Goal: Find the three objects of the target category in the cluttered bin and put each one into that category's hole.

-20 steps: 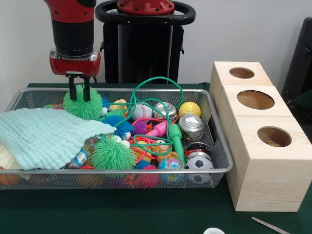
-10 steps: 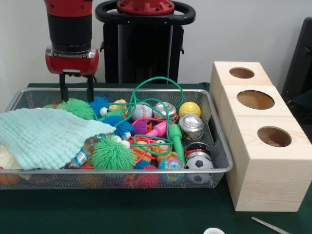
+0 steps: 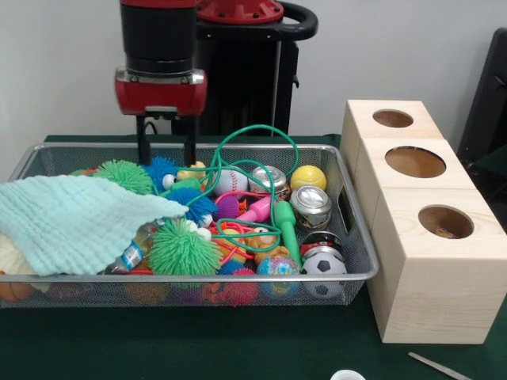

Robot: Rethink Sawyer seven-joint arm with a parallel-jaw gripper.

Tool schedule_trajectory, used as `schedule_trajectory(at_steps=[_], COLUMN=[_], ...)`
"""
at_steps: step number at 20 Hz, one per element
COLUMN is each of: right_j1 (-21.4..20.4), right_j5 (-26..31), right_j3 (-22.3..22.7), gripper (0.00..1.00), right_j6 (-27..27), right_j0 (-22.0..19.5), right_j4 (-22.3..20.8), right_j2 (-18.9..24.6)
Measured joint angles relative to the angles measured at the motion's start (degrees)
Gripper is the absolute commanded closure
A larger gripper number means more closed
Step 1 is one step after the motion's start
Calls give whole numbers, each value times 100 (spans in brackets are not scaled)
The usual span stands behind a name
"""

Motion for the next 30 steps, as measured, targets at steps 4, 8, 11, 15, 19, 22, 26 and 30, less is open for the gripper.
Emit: schedule_trajectory(at_steps=[4, 8, 11, 15, 19, 22, 26, 30], right_j1=[153, 458, 766, 1069, 1304, 1345, 1337, 1299], right_j5=[8, 9, 8, 8, 9, 8, 9, 7], right_j3=[-405, -867, -1289, -1675, -1862, -1848, -1786, -1686], gripper=[0, 0, 0, 0, 0, 0, 0, 0], right_j6=[0, 0, 0, 0, 0, 0, 0, 0], right_j0=[567, 1024, 1404, 1758, 2004, 1995, 1907, 1730], right_j4=[-5, -13, -18, -12, -5, -2, 0, 0], right_j2=[-1, -13, -52, -111, -212, -279, -393, -459])
